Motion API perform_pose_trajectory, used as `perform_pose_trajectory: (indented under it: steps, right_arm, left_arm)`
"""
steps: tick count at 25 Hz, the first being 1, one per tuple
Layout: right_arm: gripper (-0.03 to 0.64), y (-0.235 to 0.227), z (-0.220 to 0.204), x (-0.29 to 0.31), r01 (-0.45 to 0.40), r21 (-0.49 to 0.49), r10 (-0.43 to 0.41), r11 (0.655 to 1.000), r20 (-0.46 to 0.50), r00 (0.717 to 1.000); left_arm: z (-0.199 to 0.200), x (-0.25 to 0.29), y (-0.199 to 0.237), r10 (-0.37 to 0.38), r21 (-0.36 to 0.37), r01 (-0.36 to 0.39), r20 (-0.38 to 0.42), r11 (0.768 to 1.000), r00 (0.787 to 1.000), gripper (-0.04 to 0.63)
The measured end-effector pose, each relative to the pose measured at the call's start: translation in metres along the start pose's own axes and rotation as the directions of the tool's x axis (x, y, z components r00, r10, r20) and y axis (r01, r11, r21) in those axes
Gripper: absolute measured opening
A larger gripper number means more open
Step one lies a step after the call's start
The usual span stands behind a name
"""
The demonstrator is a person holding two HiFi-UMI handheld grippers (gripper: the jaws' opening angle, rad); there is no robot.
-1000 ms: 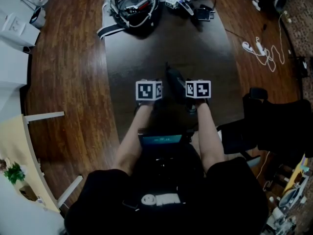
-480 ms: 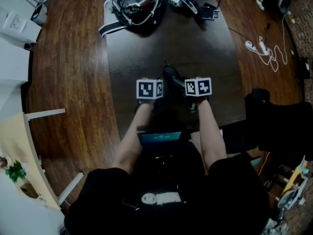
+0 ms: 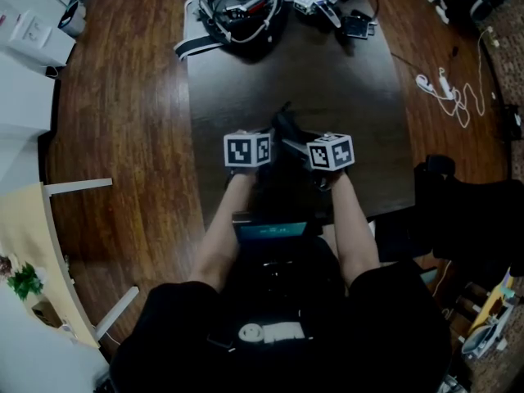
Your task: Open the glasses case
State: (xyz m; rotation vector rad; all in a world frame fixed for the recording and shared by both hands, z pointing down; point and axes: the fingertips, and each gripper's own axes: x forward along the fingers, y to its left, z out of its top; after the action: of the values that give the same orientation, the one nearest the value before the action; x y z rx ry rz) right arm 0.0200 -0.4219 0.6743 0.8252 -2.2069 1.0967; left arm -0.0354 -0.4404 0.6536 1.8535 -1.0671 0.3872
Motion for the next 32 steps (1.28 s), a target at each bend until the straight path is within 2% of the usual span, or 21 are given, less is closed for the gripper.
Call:
perform_pose_trajectory:
  steps: [1, 2, 3, 5, 6, 7, 8, 10, 11, 12, 13, 15, 16, 18, 21, 23, 27, 29, 32]
  right_arm:
    - [0.293, 0.005, 0.008, -0.006, -0.046, 0.035, 0.045, 0.998, 0.049, 0.998]
    - [0.291, 0.009, 0.017, -0.013, -0.092, 0.070, 0.085, 0.993, 0.100, 0.991]
    - [0.290, 0.012, 0.024, -0.020, -0.132, 0.099, 0.116, 0.986, 0.146, 0.982]
    - [0.290, 0.016, 0.035, -0.034, -0.204, 0.136, 0.170, 0.969, 0.224, 0.960]
    - [0.288, 0.019, 0.040, -0.040, -0.242, 0.145, 0.199, 0.959, 0.259, 0.945]
    - [0.288, 0.023, 0.046, -0.047, -0.280, 0.144, 0.230, 0.949, 0.290, 0.929]
    - [0.288, 0.028, 0.051, -0.054, -0.317, 0.134, 0.262, 0.939, 0.316, 0.912]
    - [0.290, 0.037, 0.059, -0.063, -0.384, 0.120, 0.322, 0.916, 0.355, 0.878]
    - [0.290, 0.041, 0.061, -0.065, -0.411, 0.118, 0.344, 0.904, 0.370, 0.863]
    - [0.290, 0.045, 0.063, -0.067, -0.434, 0.118, 0.362, 0.893, 0.385, 0.849]
    - [0.290, 0.047, 0.065, -0.069, -0.454, 0.119, 0.376, 0.883, 0.400, 0.836]
    - [0.288, 0.052, 0.067, -0.074, -0.498, 0.118, 0.408, 0.859, 0.429, 0.806]
    - [0.288, 0.056, 0.069, -0.077, -0.522, 0.110, 0.430, 0.846, 0.438, 0.790]
    - [0.288, 0.066, 0.070, -0.081, -0.560, 0.091, 0.472, 0.823, 0.440, 0.764]
    - [0.290, 0.083, 0.067, -0.081, -0.605, 0.068, 0.531, 0.793, 0.408, 0.742]
    - [0.290, 0.097, 0.063, -0.079, -0.629, 0.045, 0.570, 0.776, 0.377, 0.731]
    - [0.290, 0.115, 0.051, -0.073, -0.652, 0.003, 0.626, 0.758, 0.278, 0.729]
    - [0.291, 0.116, 0.047, -0.072, -0.643, -0.006, 0.622, 0.766, 0.260, 0.739]
    - [0.295, 0.115, 0.054, -0.077, -0.592, -0.049, 0.576, 0.804, 0.307, 0.757]
  left_arm:
    - [0.005, -0.002, -0.002, -0.032, -0.002, 0.032, 0.027, 0.999, 0.999, 0.026]
    - [0.012, -0.004, -0.005, -0.070, -0.004, 0.070, 0.059, 0.998, 0.996, 0.084]
    - [0.019, -0.007, -0.008, -0.114, -0.009, 0.115, 0.094, 0.993, 0.989, 0.097]
    - [0.031, -0.012, -0.017, -0.216, -0.031, 0.223, 0.159, 0.974, 0.963, 0.139]
    - [0.034, -0.014, -0.023, -0.277, -0.046, 0.290, 0.186, 0.956, 0.943, 0.147]
    - [0.038, -0.018, -0.030, -0.346, -0.067, 0.368, 0.215, 0.928, 0.913, 0.147]
    - [0.042, -0.024, -0.038, -0.418, -0.093, 0.452, 0.249, 0.887, 0.873, 0.158]
    - [0.055, -0.039, -0.054, -0.535, -0.134, 0.597, 0.321, 0.791, 0.781, 0.260]
    - [0.061, -0.047, -0.059, -0.569, -0.136, 0.641, 0.348, 0.756, 0.745, 0.270]
    - [0.066, -0.054, -0.061, -0.590, -0.128, 0.667, 0.365, 0.734, 0.720, 0.271]
    - [0.070, -0.059, -0.062, -0.602, -0.119, 0.680, 0.375, 0.723, 0.705, 0.271]
    - [0.071, -0.065, -0.062, -0.612, -0.109, 0.688, 0.372, 0.718, 0.698, 0.278]
    - [0.070, -0.066, -0.062, -0.614, -0.110, 0.688, 0.366, 0.717, 0.699, 0.319]
    - [0.067, -0.069, -0.066, -0.636, -0.097, 0.701, 0.348, 0.707, 0.689, 0.328]
    - [0.065, -0.075, -0.086, -0.694, -0.050, 0.744, 0.323, 0.666, 0.644, 0.328]
    - [0.065, -0.077, -0.093, -0.711, -0.031, 0.756, 0.317, 0.654, 0.628, 0.329]
    - [0.063, -0.080, -0.107, -0.765, -0.004, 0.798, 0.282, 0.603, 0.579, 0.328]
    - [0.060, -0.078, -0.108, -0.768, 0.000, 0.795, 0.257, 0.607, 0.587, 0.317]
    - [0.062, -0.076, -0.103, -0.747, -0.037, 0.784, 0.278, 0.620, 0.604, 0.304]
